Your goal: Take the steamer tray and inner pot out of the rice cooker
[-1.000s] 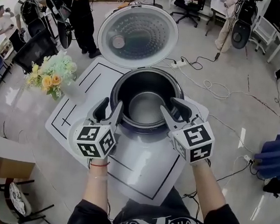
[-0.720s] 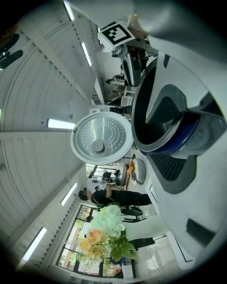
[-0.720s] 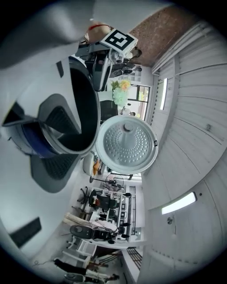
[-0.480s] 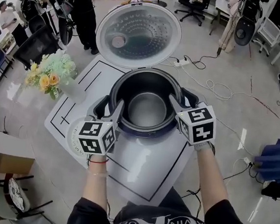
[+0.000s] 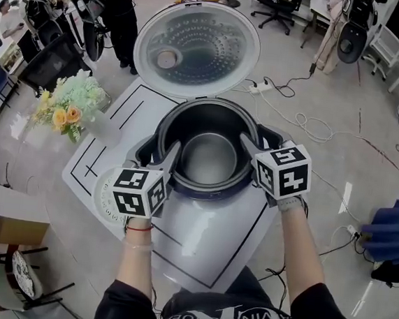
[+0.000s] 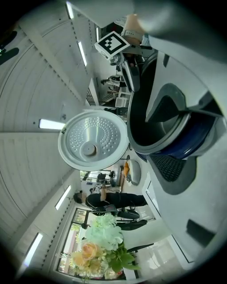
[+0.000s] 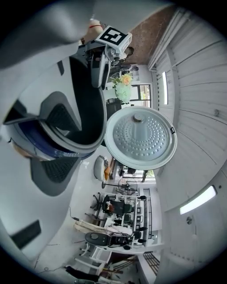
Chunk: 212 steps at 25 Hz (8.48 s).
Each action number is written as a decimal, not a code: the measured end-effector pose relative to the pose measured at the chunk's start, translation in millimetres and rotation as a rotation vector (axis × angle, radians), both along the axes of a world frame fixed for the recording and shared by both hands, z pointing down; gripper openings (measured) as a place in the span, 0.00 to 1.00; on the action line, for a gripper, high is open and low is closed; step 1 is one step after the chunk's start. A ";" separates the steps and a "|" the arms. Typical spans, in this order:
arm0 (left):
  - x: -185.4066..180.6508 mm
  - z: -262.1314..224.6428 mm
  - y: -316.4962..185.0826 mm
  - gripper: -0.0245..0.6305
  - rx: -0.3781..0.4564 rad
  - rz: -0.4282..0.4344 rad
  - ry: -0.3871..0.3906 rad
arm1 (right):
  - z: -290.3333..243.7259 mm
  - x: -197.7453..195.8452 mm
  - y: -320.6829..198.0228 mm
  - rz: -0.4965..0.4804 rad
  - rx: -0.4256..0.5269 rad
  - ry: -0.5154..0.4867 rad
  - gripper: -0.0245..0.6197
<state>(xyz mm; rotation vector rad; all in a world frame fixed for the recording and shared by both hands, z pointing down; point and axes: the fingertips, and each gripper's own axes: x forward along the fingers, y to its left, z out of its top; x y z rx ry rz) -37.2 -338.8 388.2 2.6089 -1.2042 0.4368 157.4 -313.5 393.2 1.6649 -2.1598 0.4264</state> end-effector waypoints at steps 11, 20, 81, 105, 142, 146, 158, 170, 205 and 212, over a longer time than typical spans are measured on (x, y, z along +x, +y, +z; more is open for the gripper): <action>-11.7 -2.4 0.5 0.24 0.006 -0.116 0.082 | -8.2 -2.3 0.8 0.067 0.112 -0.019 0.21; -11.8 -3.4 -0.5 0.24 -0.012 -0.139 0.096 | -13.3 -1.4 0.6 0.066 0.133 -0.043 0.21; -59.5 -150.4 65.6 0.18 0.258 -0.085 0.391 | -157.8 -41.2 87.4 0.241 0.527 -0.149 0.17; -72.3 -172.4 118.3 0.18 0.296 -0.173 0.446 | -173.5 -49.3 126.6 0.192 0.544 -0.247 0.17; -160.9 -119.5 220.4 0.17 0.233 -0.463 0.458 | -130.8 -133.1 182.9 -0.070 0.443 -0.421 0.17; -162.7 -116.2 233.5 0.17 0.216 -0.477 0.466 | -127.5 -135.0 191.4 -0.092 0.431 -0.435 0.17; -172.5 -81.3 257.0 0.17 0.160 -0.527 0.436 | -90.5 -144.8 208.6 -0.123 0.351 -0.477 0.17; -169.7 -18.7 260.5 0.16 0.050 -0.546 0.387 | -21.5 -141.1 220.2 -0.093 0.224 -0.461 0.17; -173.5 78.3 255.7 0.15 -0.139 -0.535 0.294 | 74.8 -144.2 225.6 -0.042 0.025 -0.437 0.17; -176.5 84.2 246.9 0.15 -0.135 -0.512 0.276 | 80.5 -147.6 220.9 -0.069 0.020 -0.418 0.17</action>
